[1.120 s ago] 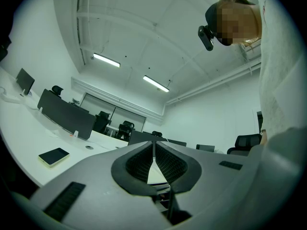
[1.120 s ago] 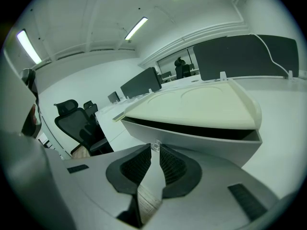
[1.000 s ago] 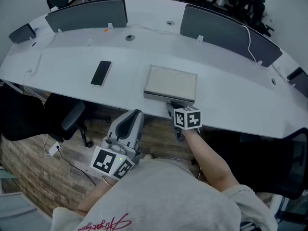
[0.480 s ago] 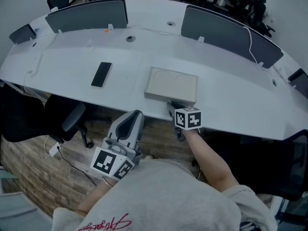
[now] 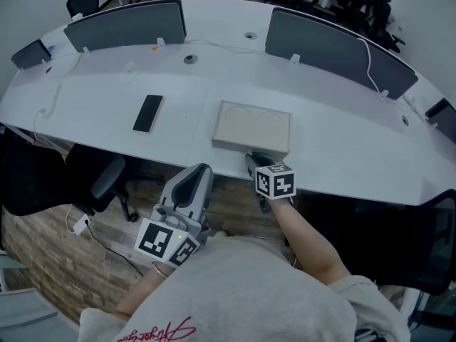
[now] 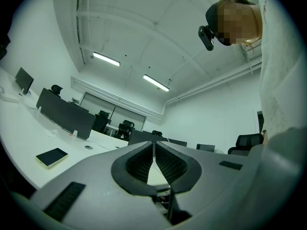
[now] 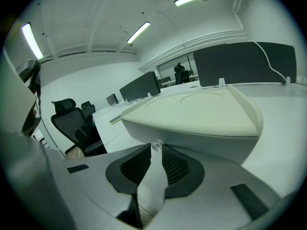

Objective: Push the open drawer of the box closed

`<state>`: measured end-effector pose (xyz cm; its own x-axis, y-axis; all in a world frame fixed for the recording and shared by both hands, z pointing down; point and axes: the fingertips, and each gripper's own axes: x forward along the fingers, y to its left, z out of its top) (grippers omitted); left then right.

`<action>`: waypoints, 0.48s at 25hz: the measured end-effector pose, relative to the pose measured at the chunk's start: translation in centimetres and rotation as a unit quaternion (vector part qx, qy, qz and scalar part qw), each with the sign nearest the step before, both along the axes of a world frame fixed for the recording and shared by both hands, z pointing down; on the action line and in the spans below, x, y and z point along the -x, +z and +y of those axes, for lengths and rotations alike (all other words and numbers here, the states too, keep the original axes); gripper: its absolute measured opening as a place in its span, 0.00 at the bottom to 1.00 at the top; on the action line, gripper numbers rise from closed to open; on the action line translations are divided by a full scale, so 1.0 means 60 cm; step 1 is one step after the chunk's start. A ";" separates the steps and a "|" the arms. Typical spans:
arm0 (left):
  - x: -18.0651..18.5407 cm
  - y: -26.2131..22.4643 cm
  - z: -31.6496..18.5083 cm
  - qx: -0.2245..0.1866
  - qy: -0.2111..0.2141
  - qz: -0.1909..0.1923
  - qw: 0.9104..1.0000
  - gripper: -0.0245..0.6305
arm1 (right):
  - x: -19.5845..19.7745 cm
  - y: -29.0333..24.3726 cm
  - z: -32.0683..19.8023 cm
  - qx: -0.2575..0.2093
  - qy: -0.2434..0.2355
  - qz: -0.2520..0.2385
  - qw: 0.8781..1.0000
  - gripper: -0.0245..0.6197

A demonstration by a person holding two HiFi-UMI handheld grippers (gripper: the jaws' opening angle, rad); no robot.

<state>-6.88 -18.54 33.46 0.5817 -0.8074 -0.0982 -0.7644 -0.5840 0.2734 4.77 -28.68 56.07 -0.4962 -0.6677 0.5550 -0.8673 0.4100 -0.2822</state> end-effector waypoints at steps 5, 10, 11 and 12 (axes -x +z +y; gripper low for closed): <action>-0.009 0.001 0.000 0.000 0.006 -0.001 1.000 0.08 | -0.001 -0.018 0.018 -0.036 -0.002 0.022 0.999 0.14; -0.022 0.002 0.002 0.000 0.016 0.000 1.000 0.08 | 0.002 -0.101 0.051 -0.117 -0.014 0.021 0.993 0.14; -0.024 0.003 0.002 0.000 0.018 0.000 1.000 0.08 | 0.005 -0.129 0.058 -0.143 -0.021 0.020 0.989 0.14; -0.027 0.003 0.002 0.000 0.020 0.000 1.000 0.08 | 0.008 -0.158 0.066 -0.170 -0.027 0.017 0.985 0.13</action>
